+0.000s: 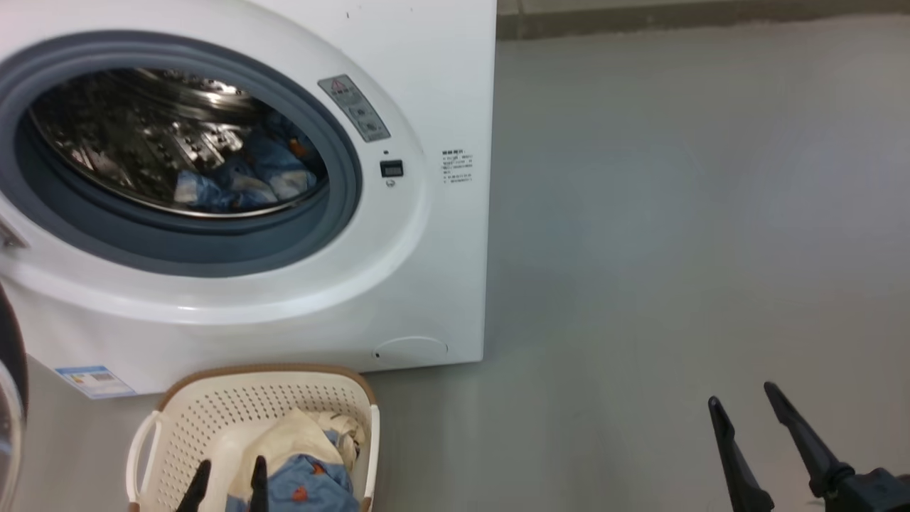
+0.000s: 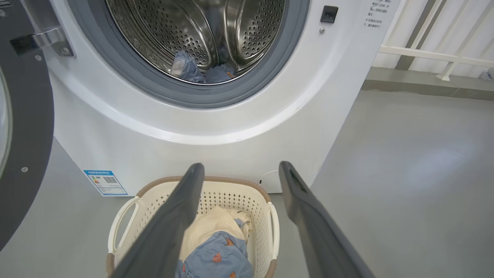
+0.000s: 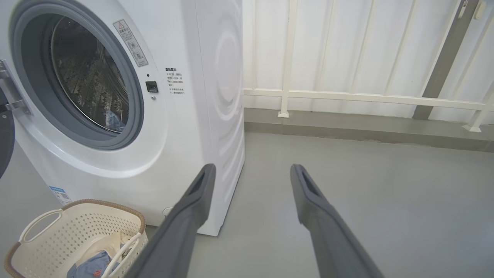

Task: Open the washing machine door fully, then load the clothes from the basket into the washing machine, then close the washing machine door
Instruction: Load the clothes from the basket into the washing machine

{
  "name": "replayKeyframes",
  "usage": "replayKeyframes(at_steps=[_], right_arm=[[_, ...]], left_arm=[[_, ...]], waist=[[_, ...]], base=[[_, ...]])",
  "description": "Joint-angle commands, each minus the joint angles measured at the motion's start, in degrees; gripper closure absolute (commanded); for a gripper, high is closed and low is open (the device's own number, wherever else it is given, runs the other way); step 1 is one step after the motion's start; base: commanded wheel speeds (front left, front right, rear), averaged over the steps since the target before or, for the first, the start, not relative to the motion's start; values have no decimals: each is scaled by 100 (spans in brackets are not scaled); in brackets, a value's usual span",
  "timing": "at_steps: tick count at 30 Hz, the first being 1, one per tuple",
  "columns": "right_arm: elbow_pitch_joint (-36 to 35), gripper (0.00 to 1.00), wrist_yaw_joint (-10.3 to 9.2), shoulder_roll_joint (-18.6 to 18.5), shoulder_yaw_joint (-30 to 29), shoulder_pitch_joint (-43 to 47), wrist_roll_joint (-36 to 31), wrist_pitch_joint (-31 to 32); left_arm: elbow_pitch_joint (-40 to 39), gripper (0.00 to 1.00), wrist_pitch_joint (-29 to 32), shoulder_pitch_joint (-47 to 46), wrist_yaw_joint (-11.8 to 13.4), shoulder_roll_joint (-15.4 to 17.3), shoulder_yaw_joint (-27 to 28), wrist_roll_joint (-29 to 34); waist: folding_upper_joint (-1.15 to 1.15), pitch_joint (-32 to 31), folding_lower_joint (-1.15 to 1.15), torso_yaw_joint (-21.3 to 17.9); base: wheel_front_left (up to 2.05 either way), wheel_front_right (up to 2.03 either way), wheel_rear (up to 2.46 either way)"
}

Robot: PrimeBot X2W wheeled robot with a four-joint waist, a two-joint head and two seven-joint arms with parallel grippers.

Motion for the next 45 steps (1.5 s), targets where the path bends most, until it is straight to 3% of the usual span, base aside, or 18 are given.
replayKeyframes(at_steps=[1, 6, 21, 29, 35, 45], right_arm=[[-198, 0, 35, -140, 82, -244, -14, -27], [-277, 0, 35, -168, 17, -394, 31, -27], [-531, 0, 35, -122, -111, -1224, 197, -27], [-638, 0, 35, -35, -103, -1602, 270, -27], [-730, 0, 35, 42, -77, -1844, 333, -27], [-862, 0, 35, 124, -25, -2171, 409, -27]], left_arm=[[107, 0, 46, -413, -55, 24, 123, -42], [739, 0, 155, -1001, -142, 19, -24, -74], [3833, 0, 425, -3706, -285, -4, -417, -122], [5171, 0, 531, -4667, -64, 58, -203, -345], [5803, 0, 658, -5143, 66, 212, -19, -546], [6060, 0, 488, -5657, 271, 662, 233, -797]], waist=[[0, 360, 0, -69], [0, 804, 0, -118], [0, 2382, 0, -493], [0, 3119, 0, -705], [0, 3688, 0, -934], [0, 4551, 0, -1137]], base=[[0, 0, 0], [0, 0, 0], [0, 0, 0], [0, 0, 0], [0, 0, 0], [0, 0, 0]])
